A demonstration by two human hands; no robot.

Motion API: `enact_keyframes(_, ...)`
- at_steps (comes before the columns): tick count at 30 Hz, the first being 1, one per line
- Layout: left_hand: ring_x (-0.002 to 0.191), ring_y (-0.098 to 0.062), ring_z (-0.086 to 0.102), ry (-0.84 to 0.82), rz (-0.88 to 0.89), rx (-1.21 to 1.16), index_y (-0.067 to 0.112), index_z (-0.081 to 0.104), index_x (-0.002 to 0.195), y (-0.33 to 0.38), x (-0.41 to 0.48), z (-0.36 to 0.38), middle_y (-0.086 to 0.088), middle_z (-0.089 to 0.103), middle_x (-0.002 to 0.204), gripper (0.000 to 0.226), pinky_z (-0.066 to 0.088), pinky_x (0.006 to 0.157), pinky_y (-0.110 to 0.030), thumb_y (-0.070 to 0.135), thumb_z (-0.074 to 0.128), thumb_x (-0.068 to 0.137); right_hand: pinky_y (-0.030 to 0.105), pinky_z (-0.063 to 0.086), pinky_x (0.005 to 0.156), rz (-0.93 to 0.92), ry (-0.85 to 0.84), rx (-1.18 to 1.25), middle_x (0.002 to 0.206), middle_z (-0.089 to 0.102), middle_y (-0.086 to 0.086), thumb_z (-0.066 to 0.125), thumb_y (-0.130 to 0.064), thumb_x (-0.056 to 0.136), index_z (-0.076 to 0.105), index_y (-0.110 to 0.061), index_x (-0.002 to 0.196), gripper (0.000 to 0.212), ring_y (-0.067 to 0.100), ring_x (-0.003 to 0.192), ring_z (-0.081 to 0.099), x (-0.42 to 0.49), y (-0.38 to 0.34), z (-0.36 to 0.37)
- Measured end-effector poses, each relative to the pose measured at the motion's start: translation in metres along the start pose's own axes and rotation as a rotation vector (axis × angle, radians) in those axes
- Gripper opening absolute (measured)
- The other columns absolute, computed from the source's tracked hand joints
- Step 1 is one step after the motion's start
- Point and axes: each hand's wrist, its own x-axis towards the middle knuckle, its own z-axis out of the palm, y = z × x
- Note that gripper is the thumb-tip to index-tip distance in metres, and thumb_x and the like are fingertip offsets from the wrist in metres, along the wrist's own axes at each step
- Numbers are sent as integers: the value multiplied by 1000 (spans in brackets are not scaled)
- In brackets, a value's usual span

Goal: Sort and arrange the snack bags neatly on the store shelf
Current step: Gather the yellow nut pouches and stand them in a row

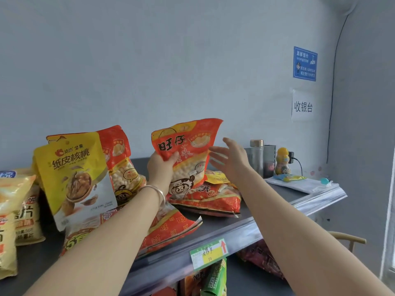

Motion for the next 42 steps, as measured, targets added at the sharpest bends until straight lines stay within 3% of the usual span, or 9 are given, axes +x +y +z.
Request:
enact_keyframes(2, 95, -23, 61, 42, 15, -62, 13, 62, 96, 2, 4, -1, -3, 66, 96, 14, 47, 88, -38, 24, 65, 87, 36, 44, 89, -102, -41, -372, 137, 49, 9, 51, -13, 95, 32, -25, 146, 56, 23, 114, 53, 5, 13, -7)
enact_keyframes(4, 96, -21, 61, 67, 24, -124, 11, 60, 104, 2, 10, -2, -5, 66, 102, 21, 47, 86, -36, 24, 64, 88, 29, 40, 91, -167, -175, -597, 141, 42, 2, 66, -14, 87, 28, -29, 147, 72, 18, 122, 48, 7, 25, -8)
enact_keyframes(7, 97, -18, 59, 72, 6, -202, 18, 52, 108, 0, 14, -4, 1, 62, 104, 22, 45, 83, -33, 25, 61, 89, 16, 52, 71, -178, -329, -580, 121, 63, -4, 79, -23, 78, 46, -26, 129, 61, 3, 95, 67, 8, 34, -2)
enact_keyframes(13, 110, -18, 54, -193, -60, -175, 20, 41, 124, -9, 26, -14, 1, 57, 121, 32, 44, 98, -41, 27, 52, 95, 36, 60, 74, -130, -275, -497, 97, 74, 5, 80, -16, 75, 62, -19, 101, 32, 20, 83, 73, 19, 40, 0)
enact_keyframes(20, 109, -16, 46, -252, 0, 232, 19, 41, 135, -20, 45, -35, -1, 49, 120, 39, 34, 88, -27, 28, 44, 98, 38, 58, 77, -328, 33, -377, 107, 69, 3, 78, -16, 78, 56, -16, 117, 44, 21, 95, 67, 55, 23, 7)
enact_keyframes(26, 124, -23, 46, -402, -73, 560, 14, 43, 136, -46, 63, -40, -8, 47, 138, 43, 39, 100, -33, 28, 48, 96, 44, 59, 79, -352, -82, -296, 108, 68, 1, 75, -22, 81, 53, -24, 114, 39, 19, 96, 67, 97, 52, 54)
enact_keyframes(33, 116, -21, 54, -681, -225, 978, 19, 61, 114, -67, 81, -46, 3, 58, 113, 37, 40, 89, -26, 46, 52, 90, 41, 58, 80, -192, -217, -356, 109, 68, -2, 74, -25, 81, 53, -25, 116, 41, 19, 98, 66, 147, 120, 89)
enact_keyframes(38, 134, -19, 36, -781, -389, 987, 13, 46, 136, -75, 81, -40, -2, 41, 145, 66, 28, 95, -23, 55, 54, 86, 47, 55, 87, -43, -269, -406, 112, 67, 3, 73, -26, 82, 54, -25, 112, 36, 23, 99, 66, 167, 151, 66)
enact_keyframes(42, 140, -18, 25, -832, -461, 964, 16, 35, 144, -69, 77, -24, 0, 28, 152, 75, 23, 104, -27, 57, 55, 84, 40, 49, 94, -160, -309, -754, 118, 64, 2, 67, -34, 87, 50, -22, 122, 41, 23, 109, 59, 177, 142, 46)
